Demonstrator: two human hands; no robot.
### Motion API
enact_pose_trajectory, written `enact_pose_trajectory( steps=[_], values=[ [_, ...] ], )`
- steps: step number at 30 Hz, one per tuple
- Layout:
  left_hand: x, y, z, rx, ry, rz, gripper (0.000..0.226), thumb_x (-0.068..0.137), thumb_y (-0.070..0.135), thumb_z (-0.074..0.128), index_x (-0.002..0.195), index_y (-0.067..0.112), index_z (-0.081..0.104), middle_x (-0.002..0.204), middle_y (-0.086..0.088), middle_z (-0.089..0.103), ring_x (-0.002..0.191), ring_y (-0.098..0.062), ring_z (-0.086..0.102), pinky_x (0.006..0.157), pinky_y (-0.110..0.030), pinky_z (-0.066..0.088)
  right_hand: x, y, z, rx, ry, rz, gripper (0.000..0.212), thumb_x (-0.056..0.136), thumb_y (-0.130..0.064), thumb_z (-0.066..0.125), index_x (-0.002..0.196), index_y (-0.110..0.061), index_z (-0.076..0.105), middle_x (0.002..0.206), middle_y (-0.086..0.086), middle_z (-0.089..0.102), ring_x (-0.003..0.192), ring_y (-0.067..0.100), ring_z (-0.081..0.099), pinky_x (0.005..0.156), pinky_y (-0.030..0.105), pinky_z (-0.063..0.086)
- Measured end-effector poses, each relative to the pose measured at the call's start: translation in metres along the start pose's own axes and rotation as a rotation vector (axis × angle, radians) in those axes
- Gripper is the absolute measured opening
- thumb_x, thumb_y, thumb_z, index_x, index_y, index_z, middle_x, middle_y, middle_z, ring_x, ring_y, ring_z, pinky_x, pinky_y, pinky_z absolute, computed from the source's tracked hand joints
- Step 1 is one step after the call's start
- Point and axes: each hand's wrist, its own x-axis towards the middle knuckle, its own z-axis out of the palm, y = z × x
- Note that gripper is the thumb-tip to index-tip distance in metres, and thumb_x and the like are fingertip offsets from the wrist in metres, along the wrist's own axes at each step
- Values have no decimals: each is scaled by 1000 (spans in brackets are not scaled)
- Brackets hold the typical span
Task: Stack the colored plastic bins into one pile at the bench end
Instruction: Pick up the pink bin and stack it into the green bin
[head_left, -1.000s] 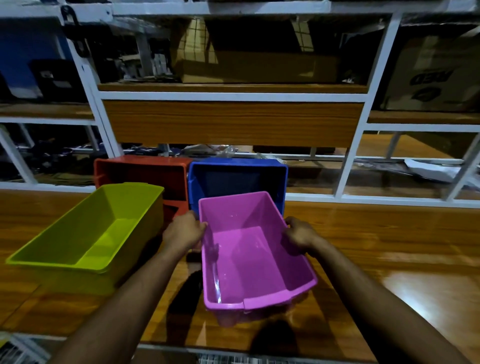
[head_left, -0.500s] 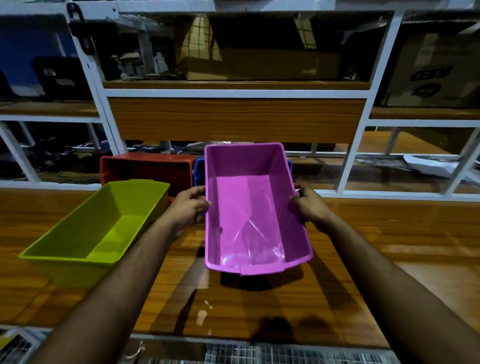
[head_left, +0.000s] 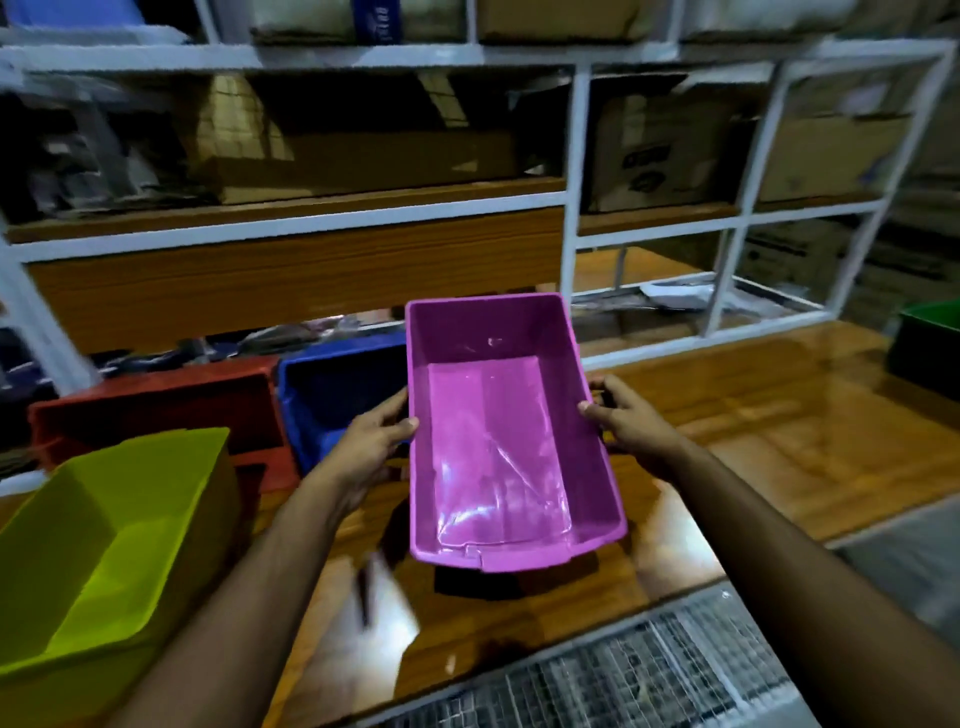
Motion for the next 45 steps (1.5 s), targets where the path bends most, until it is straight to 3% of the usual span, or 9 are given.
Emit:
enact_pose_trajectory(
  steps=[3,7,13,16,21,26,29,34,45],
  values=[
    [13,-2,49,-4,-106,40,49,94,8,54,133,37,54,114,-4,67,93,-24,61,56,-29,54,-34,14,-53,64,111,35,18,99,-14,50,115,-21,54,81,1,49,61,5,49,56,26,52],
    [26,-10,137,16,-292,59,43,93,7,55,117,42,63,106,-4,61,90,-20,59,64,-31,53,-88,35,-133,112,227,50,18,99,-13,51,115,-20,53,82,3,48,66,10,48,54,25,53],
    [32,-21,307,20,-476,30,48,89,9,62,129,36,58,101,-4,60,79,-13,61,62,-29,50,-182,80,-267,145,451,83,22,99,-13,51,120,-17,53,92,7,57,65,8,57,51,24,52],
    [23,-30,411,3,-557,24,48,89,10,63,131,31,57,96,-4,63,68,-11,62,54,-25,45,-236,100,-341,180,563,105,23,99,-13,51,122,-17,54,95,6,59,65,10,60,54,26,53],
    [6,-45,579,27,-735,19,43,91,8,59,132,21,57,97,-4,65,73,-16,55,52,-23,43,-326,126,-463,170,710,159,23,99,-16,52,121,-20,55,99,7,58,69,10,58,58,23,51],
    [-17,-47,713,-8,-946,-19,43,90,11,60,125,36,62,99,-8,50,80,-19,38,60,-28,32,-411,136,-550,240,852,180,25,98,-12,52,122,-20,55,83,1,61,68,11,59,58,26,51],
    [-27,-44,782,-26,-1045,-26,49,85,8,64,131,24,59,99,-10,50,79,-16,38,59,-28,33,-451,143,-598,251,923,179,27,97,-10,54,121,-20,57,85,3,59,68,11,58,60,27,51],
    [-41,-40,888,-1,-1101,-38,44,89,2,59,129,19,57,103,-6,59,85,-17,57,59,-27,53,-492,154,-674,261,1057,177,24,95,-6,56,114,-19,61,81,3,58,67,11,57,64,30,52],
    [31,-10,1090,-27,-1148,48,42,88,5,62,126,22,60,105,-6,61,90,-18,58,66,-31,55,-460,180,-884,258,1083,136,28,91,-4,60,118,-10,63,92,12,60,74,19,60,65,34,56]
  ],
)
